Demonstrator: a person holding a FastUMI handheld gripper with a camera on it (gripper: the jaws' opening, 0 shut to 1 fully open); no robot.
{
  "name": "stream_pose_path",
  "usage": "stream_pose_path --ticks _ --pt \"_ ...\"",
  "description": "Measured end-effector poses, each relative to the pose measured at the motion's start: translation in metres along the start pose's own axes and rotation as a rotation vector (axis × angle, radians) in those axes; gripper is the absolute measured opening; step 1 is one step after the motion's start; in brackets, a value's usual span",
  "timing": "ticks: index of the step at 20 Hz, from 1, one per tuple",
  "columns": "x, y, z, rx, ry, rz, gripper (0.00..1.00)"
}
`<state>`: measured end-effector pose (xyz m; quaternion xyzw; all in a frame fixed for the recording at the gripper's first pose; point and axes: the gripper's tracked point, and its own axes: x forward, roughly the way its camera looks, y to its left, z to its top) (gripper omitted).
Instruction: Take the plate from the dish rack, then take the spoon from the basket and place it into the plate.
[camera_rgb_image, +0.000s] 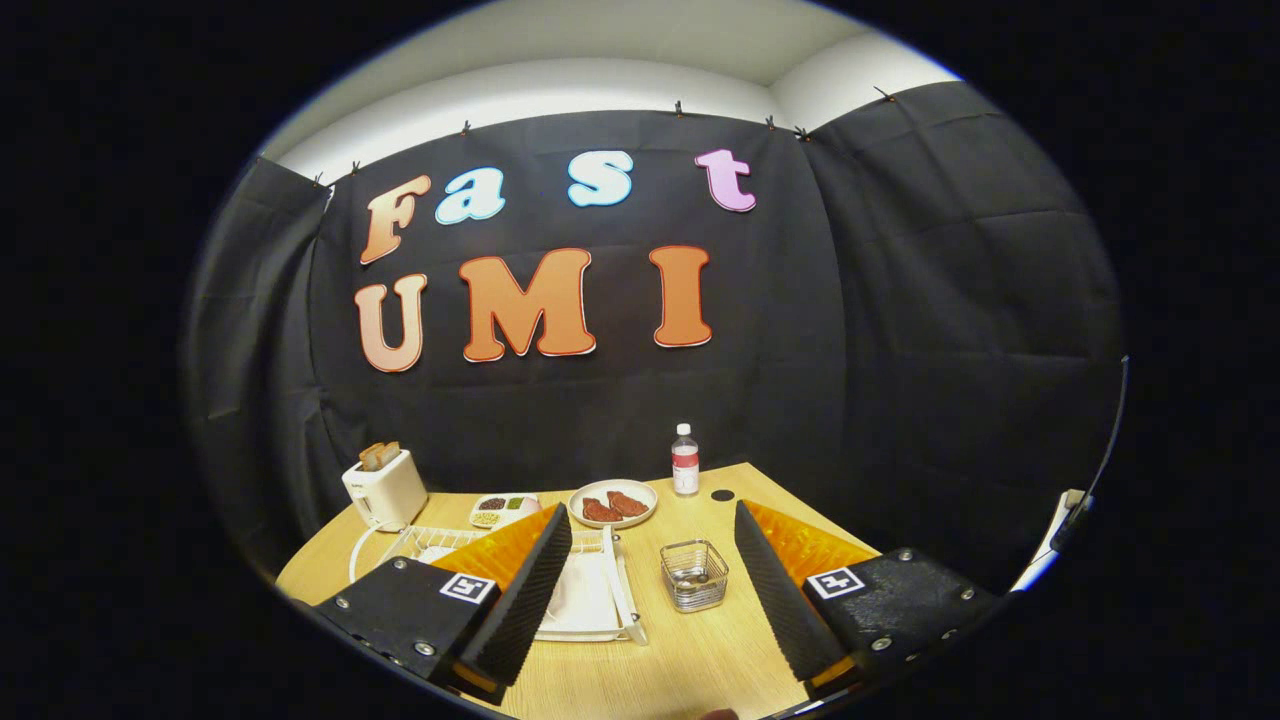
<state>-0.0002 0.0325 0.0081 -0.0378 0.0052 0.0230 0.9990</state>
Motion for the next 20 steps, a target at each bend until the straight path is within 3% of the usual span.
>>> stream_pose_path --ticks 10,20 --pt "0.042 0.058 -0.022 0.014 0.075 0.080 0.97" --pt "0.114 0.128 -0.082 0.062 0.289 0.165 0.93"
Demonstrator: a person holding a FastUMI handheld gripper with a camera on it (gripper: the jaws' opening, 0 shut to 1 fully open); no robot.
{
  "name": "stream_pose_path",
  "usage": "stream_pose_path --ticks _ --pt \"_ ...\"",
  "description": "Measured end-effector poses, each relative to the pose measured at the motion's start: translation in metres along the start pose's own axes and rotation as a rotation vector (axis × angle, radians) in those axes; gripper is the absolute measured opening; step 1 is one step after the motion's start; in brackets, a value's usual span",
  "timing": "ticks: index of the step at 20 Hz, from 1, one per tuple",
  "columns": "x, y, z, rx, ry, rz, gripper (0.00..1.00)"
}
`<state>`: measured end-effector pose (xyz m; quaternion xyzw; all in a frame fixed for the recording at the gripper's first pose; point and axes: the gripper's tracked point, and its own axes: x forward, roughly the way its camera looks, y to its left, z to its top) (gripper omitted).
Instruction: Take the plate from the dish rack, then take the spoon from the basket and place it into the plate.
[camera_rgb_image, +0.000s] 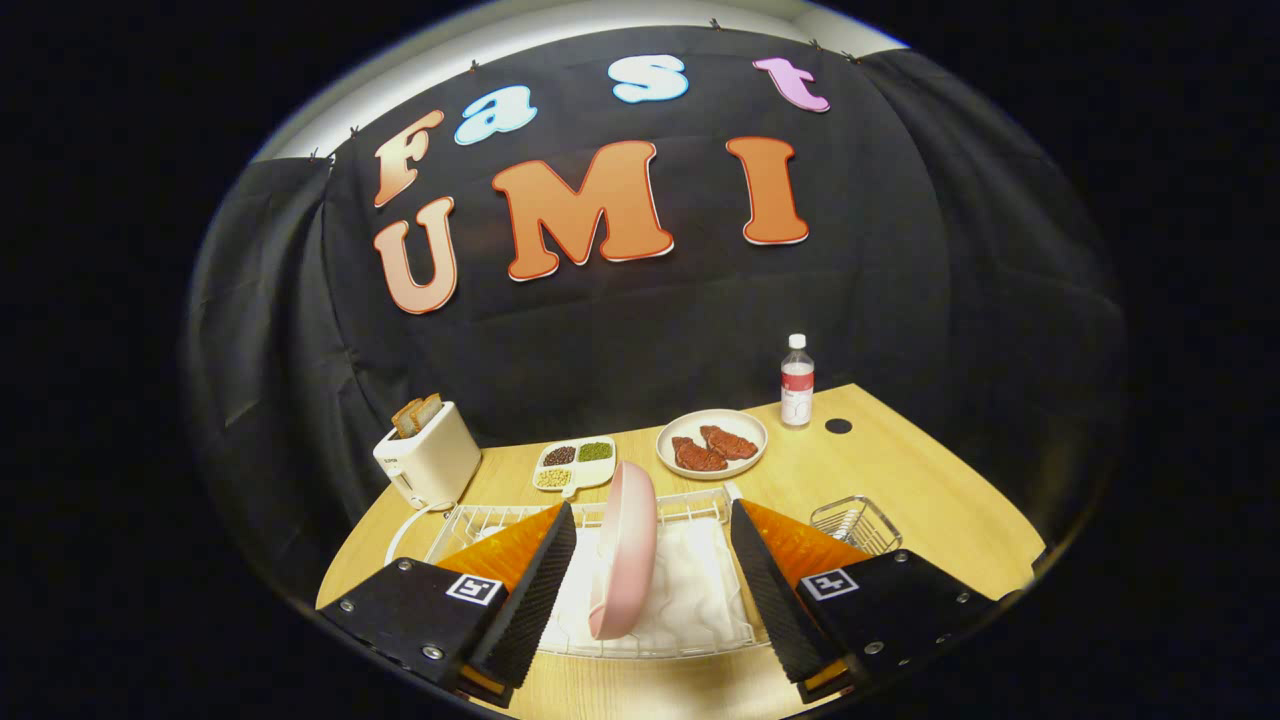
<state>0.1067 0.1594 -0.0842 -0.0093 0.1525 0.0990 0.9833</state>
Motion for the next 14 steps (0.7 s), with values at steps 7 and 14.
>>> stream_pose_path --ticks 7,14 --pt "0.043 0.012 -0.025 -0.082 0.068 -0.037 0.71" --pt "0.055 -0.010 -0.008 -0.136 0.021 -0.192 0.21"
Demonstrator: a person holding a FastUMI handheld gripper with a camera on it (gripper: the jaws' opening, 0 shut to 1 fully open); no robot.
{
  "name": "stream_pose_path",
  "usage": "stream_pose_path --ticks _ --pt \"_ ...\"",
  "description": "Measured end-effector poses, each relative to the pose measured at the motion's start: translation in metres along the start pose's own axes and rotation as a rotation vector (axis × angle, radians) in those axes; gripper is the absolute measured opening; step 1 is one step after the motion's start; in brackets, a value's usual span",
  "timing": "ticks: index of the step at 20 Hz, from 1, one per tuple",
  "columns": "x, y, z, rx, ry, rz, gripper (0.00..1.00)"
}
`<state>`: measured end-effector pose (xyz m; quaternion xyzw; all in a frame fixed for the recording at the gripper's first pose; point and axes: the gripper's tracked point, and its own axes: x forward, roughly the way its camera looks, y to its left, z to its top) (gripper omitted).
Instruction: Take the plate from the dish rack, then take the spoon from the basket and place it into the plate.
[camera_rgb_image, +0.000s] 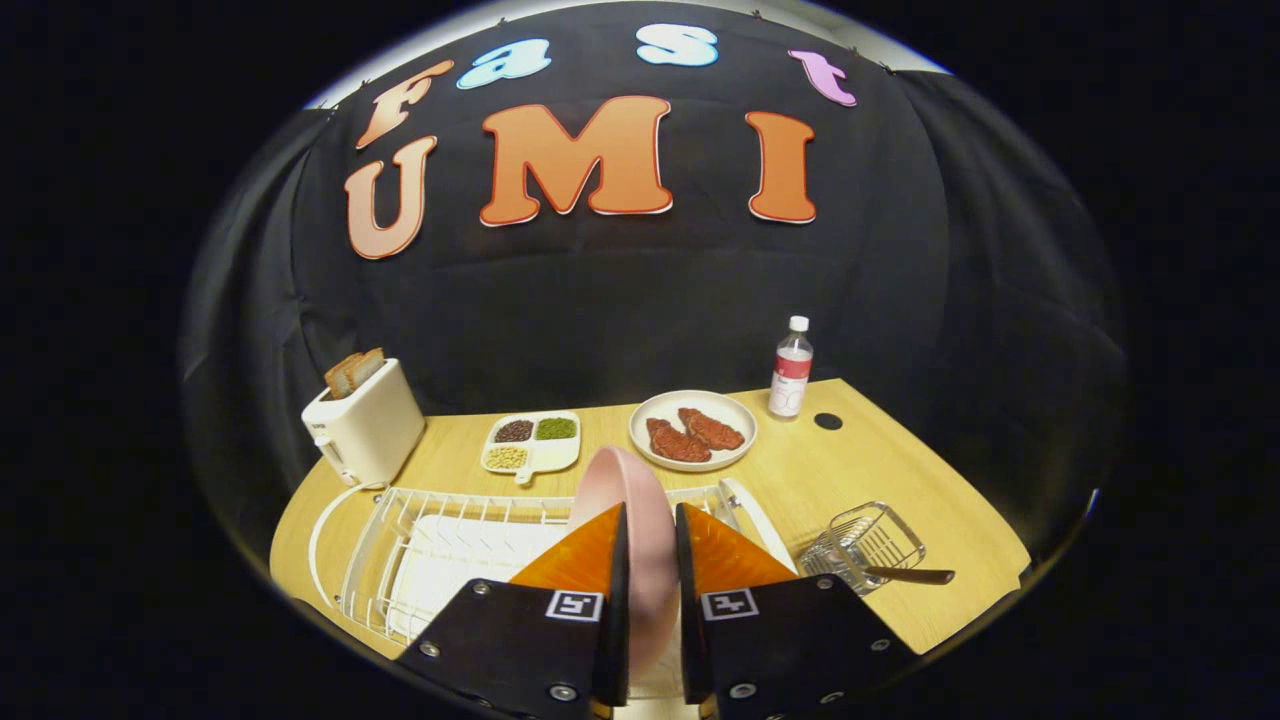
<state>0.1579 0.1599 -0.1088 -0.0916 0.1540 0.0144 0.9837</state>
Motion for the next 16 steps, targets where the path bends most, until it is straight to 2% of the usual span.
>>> stream_pose_path --ticks 2,6,10,13,15,16 --pt "0.001 0.000 0.006 -0.025 -0.018 -0.034 0.14" --pt "-0.001 0.002 0.019 -0.128 -0.058 -0.099 0.09" --pt "-0.006 0.007 0.037 -0.232 -0.110 -0.131 0.08" --pt "-0.008 0.002 0.045 -0.259 -0.126 -0.163 0.08" --pt "-0.015 0.004 0.059 -0.222 -0.152 -0.145 0.08" --pt "-0.017 0.005 0.061 -0.182 -0.153 -0.124 0.03"
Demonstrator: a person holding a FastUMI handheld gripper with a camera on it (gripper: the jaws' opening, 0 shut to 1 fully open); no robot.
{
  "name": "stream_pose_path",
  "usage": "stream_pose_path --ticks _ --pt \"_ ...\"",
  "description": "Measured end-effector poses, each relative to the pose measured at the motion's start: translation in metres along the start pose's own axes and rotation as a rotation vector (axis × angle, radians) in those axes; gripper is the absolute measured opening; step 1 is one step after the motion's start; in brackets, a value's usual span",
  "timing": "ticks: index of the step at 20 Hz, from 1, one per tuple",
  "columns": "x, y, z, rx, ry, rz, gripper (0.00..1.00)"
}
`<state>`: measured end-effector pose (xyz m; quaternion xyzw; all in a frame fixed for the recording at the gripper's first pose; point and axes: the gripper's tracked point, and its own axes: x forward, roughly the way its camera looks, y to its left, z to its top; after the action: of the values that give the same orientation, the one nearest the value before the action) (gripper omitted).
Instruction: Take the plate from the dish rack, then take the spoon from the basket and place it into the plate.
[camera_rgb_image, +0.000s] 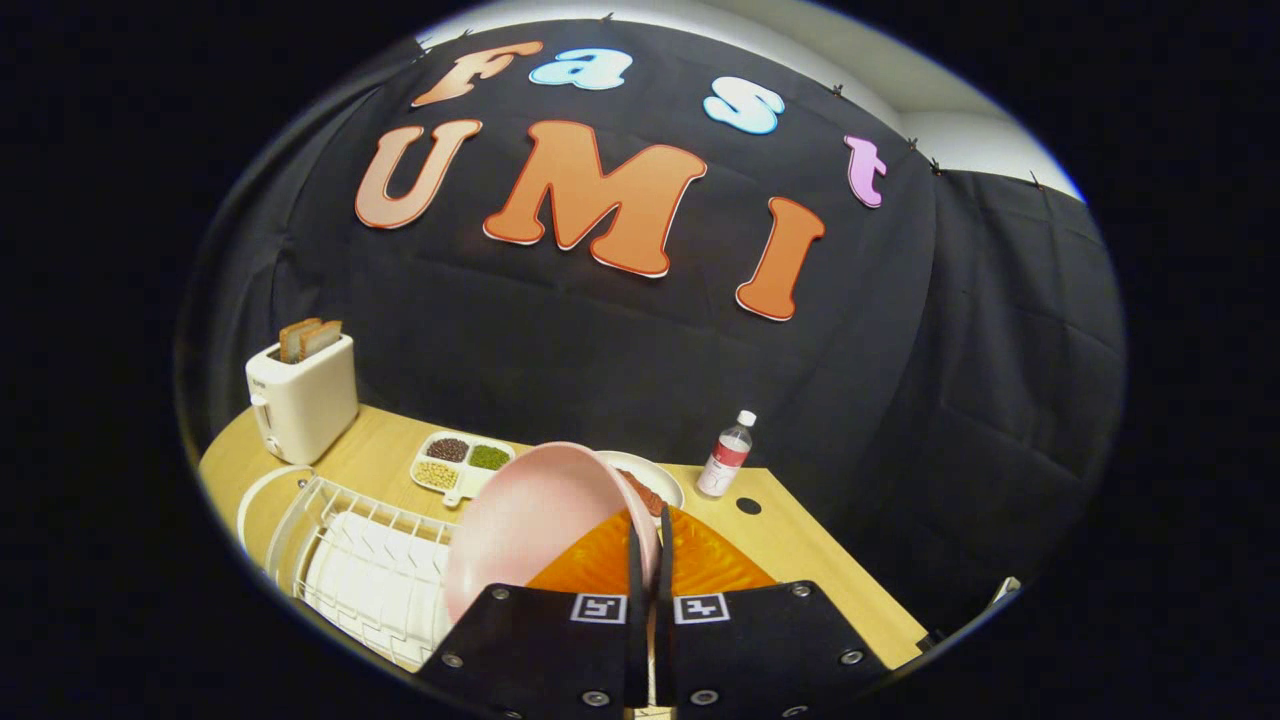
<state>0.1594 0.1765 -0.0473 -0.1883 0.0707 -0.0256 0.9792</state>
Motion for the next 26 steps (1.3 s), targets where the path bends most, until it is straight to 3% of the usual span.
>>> stream_pose_path --ticks 9,17,26 --pt "-0.069 -0.036 -0.029 0.150 0.076 0.058 0.02" --pt "-0.131 -0.074 -0.096 0.270 0.200 0.052 0.02" --pt "-0.182 -0.069 -0.165 0.404 0.323 0.089 0.02"
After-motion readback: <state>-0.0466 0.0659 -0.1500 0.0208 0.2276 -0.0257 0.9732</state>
